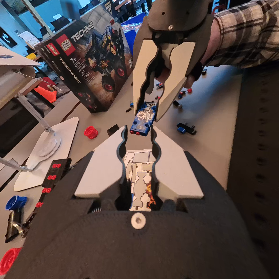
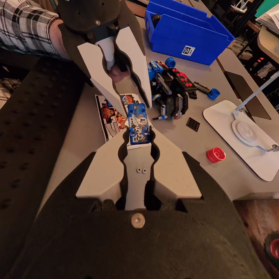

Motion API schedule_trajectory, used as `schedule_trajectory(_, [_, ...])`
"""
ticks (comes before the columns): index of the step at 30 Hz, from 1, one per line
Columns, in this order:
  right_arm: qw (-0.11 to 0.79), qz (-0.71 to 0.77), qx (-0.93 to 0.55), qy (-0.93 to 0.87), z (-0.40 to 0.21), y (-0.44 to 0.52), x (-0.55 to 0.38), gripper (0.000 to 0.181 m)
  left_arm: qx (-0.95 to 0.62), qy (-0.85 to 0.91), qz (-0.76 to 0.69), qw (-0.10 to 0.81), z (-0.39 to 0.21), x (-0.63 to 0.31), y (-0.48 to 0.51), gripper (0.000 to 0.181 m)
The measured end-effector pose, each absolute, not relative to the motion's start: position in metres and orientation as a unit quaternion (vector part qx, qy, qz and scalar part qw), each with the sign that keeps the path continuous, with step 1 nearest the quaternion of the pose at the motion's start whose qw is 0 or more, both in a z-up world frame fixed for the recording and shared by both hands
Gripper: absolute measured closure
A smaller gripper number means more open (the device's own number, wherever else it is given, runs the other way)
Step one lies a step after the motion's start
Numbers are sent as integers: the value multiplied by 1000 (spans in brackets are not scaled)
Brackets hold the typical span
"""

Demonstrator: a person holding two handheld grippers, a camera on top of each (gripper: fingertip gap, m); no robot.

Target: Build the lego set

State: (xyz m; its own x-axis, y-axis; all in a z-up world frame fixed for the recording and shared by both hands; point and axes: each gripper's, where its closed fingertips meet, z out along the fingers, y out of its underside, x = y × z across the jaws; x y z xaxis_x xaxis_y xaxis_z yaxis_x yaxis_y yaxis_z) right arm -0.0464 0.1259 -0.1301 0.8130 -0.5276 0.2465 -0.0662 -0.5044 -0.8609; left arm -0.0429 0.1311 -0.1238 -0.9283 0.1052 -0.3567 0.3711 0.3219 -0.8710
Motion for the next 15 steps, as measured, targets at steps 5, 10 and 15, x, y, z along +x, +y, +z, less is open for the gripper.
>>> schedule_trajectory(5, [465, -244, -833, 175, -132, 127, -48, 157, 153, 806, -562, 106, -125, -46, 132, 155])
schedule_trajectory(10, [467, -242, -833, 174, -132, 127, -48, 157, 156, 805, -561, 110, -126, -45, 132, 155])
schedule_trajectory(15, [463, -246, -833, 174, -133, 126, -47, 157, 149, 807, -562, 102, -127, -44, 132, 155])
